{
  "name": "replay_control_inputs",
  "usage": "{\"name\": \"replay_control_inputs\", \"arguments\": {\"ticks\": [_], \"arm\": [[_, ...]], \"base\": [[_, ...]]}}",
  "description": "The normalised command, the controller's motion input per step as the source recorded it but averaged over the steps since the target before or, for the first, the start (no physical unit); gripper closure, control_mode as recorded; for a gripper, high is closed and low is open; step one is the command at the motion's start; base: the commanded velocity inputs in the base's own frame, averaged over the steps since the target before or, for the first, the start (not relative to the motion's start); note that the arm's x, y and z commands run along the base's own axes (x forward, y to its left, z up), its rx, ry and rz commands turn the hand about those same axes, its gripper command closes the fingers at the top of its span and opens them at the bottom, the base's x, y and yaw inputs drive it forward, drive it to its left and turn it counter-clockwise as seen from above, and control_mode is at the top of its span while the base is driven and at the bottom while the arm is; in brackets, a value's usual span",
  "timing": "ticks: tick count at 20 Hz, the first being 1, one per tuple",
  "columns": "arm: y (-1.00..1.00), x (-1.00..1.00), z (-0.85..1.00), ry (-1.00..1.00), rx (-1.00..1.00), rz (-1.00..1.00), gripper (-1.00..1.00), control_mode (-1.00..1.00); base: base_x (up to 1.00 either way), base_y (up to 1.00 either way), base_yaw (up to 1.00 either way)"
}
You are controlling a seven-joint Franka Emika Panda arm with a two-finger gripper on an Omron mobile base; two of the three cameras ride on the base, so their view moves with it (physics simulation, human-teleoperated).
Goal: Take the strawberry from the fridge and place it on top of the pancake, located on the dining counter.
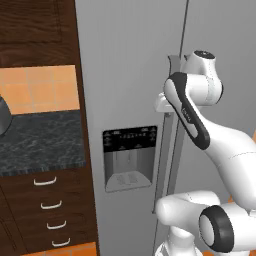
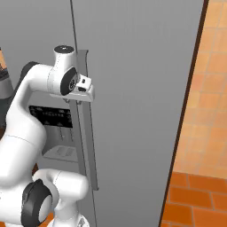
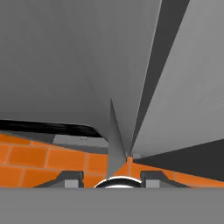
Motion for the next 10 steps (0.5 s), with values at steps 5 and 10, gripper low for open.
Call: {"name": "replay_control_inputs", "arguments": {"ticks": [5, 10], "arm": [[0.0, 0.0, 0.0, 0.0, 0.0, 0.0, -1.0, 1.0], [0.0, 0.0, 0.0, 0.0, 0.0, 0.0, -1.0, 1.0]], "base": [[-0.06, 0.02, 0.0], [-0.97, -0.24, -0.01]]}}
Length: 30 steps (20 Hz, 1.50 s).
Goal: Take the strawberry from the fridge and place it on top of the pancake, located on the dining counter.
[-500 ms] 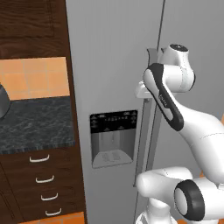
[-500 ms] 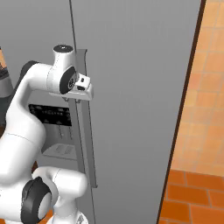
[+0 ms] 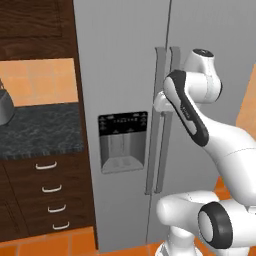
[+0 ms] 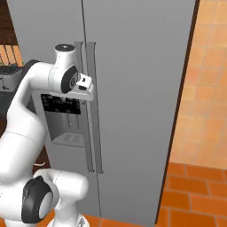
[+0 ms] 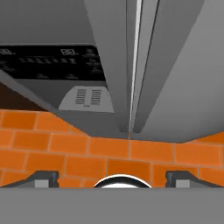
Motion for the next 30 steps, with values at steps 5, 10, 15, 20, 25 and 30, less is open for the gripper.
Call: {"name": "replay_control_inputs", "arguments": {"ticks": [5, 10, 15, 20, 25, 30], "arm": [[0.0, 0.0, 0.0, 0.0, 0.0, 0.0, -1.0, 1.0], [0.0, 0.0, 0.0, 0.0, 0.0, 0.0, -1.0, 1.0], [0.0, 0.0, 0.0, 0.0, 0.0, 0.0, -1.0, 1.0], [0.0, 0.0, 0.0, 0.0, 0.0, 0.0, -1.0, 1.0], [0.0, 0.0, 0.0, 0.0, 0.0, 0.0, -1.0, 1.0], [-0.14, 0.67, -0.12, -0.05, 0.01, 0.0, -1.0, -1.0]], "base": [[-0.42, -0.03, -0.01], [-0.07, -0.21, 0.0], [-0.01, -0.07, 0.0], [-0.36, -0.24, 0.0], [-0.03, -0.16, 0.0], [0.04, -0.02, 0.0]]}}
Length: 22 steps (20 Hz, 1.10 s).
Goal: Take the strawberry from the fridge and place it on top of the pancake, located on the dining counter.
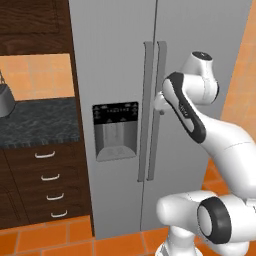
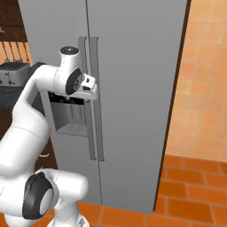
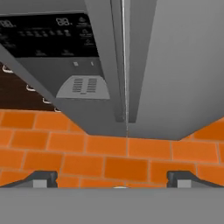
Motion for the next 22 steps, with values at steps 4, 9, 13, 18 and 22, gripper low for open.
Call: {"name": "replay_control_inputs", "arguments": {"ticks": [4, 9, 13, 18, 22], "arm": [[-0.03, 0.74, -0.22, -0.01, 0.0, 0.0, -1.0, -1.0], [0.0, 0.38, -0.25, -0.22, 0.0, 0.0, -1.0, -1.0], [-0.01, 0.35, -0.16, -0.14, 0.0, 0.0, -1.0, -1.0], [-0.25, 0.24, -0.01, 0.0, 0.0, -0.01, -1.0, -1.0], [-0.13, 0.33, 0.0, -0.02, 0.0, 0.0, -1.0, -1.0]], "base": [[0.0, 0.0, 0.0], [0.0, 0.0, 0.0], [0.0, 0.0, 0.0], [0.0, 0.0, 0.0], [0.0, 0.0, 0.0]]}}
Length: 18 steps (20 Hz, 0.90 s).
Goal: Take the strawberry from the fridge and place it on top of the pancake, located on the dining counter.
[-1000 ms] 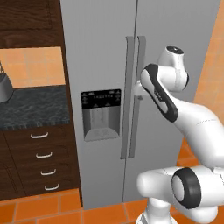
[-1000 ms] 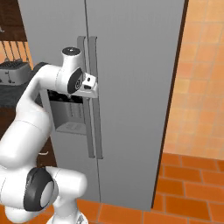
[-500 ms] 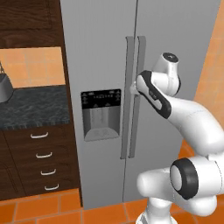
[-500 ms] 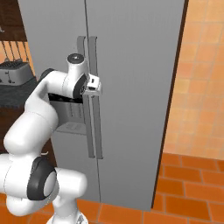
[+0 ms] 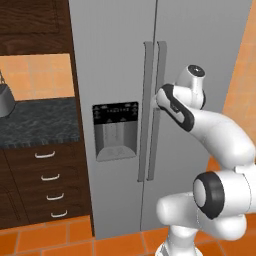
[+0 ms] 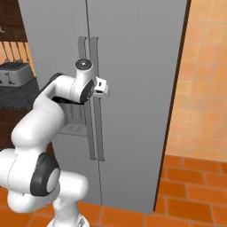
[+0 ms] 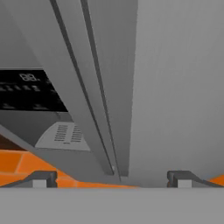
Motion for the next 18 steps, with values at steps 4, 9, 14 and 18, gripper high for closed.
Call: {"name": "replay_control_inputs", "arguments": {"ticks": [4, 9, 14, 18], "arm": [[0.0, 0.33, -0.03, -0.01, 0.0, 0.0, -1.0, -1.0], [0.0, 0.35, -0.16, -0.07, 0.0, 0.0, -1.0, -1.0], [0.05, 0.73, -0.29, -0.05, 0.0, 0.0, -1.0, -1.0], [0.0, 0.16, -0.11, 0.0, 0.0, 0.0, -1.0, -1.0]], "base": [[0.0, 0.0, 0.0], [0.0, 0.0, 0.0], [0.0, 0.0, 0.0], [0.0, 0.0, 0.0]]}}
